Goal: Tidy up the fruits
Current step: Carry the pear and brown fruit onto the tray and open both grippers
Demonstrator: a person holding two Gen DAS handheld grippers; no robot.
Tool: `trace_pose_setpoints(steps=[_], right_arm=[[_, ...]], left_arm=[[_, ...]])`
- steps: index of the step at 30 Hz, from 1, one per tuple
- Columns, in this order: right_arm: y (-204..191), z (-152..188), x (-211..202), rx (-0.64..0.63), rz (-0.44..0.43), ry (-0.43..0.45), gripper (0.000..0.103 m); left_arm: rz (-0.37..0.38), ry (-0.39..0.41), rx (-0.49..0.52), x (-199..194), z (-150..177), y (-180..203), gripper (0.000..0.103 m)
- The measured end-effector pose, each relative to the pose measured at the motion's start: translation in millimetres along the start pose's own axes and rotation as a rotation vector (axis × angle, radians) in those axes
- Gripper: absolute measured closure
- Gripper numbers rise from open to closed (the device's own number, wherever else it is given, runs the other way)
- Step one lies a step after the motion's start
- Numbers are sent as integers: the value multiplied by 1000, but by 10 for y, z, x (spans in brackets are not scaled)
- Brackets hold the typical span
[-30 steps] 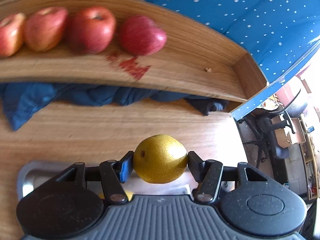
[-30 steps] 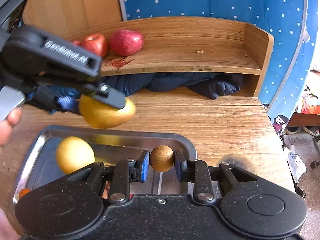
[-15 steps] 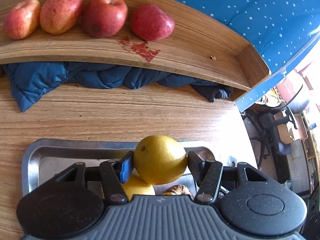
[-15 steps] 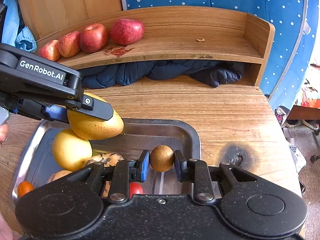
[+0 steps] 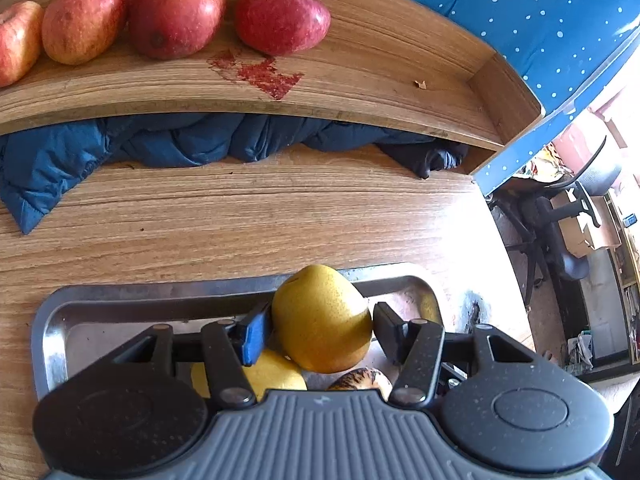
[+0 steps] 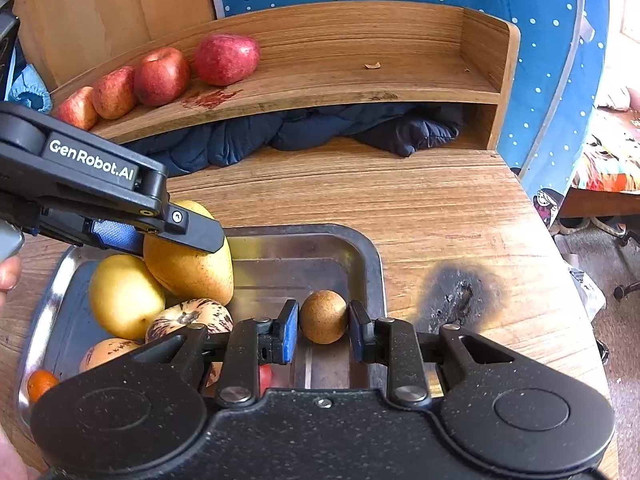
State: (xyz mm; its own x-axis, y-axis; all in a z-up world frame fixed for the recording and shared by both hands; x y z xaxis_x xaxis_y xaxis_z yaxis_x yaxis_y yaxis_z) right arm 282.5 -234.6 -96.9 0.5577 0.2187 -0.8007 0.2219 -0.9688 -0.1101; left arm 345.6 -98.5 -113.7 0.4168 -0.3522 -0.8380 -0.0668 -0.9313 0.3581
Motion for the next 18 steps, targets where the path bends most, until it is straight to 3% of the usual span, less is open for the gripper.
trace_pose_setpoints(steps=[8,12,18], right_arm=[[-23,36,-113,3,6,20,66],[-13,15,-226,-5,2,56,58],[-4,13,-520,-46,-28,116,34]], left_arm=[[-13,6,-21,-19,-16,-7,42],[-19,47,-18,-139,12,38,31],[-68,142,9,-417,153,181,12]])
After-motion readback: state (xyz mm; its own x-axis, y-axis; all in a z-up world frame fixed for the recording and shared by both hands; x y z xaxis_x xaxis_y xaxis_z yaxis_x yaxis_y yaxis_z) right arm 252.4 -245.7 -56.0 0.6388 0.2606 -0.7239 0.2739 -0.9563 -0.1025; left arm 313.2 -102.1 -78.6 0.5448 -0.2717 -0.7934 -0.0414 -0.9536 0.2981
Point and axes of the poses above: each gripper's, at about its wrist camera, not at the fingertips, and x roughly the way its jaws point, y to its right, z to its underside, the point moved 2 cm from there along x, roughly the way its jaws point, and after that the axes turned 1 degree about -z, right-handed, at the moved point
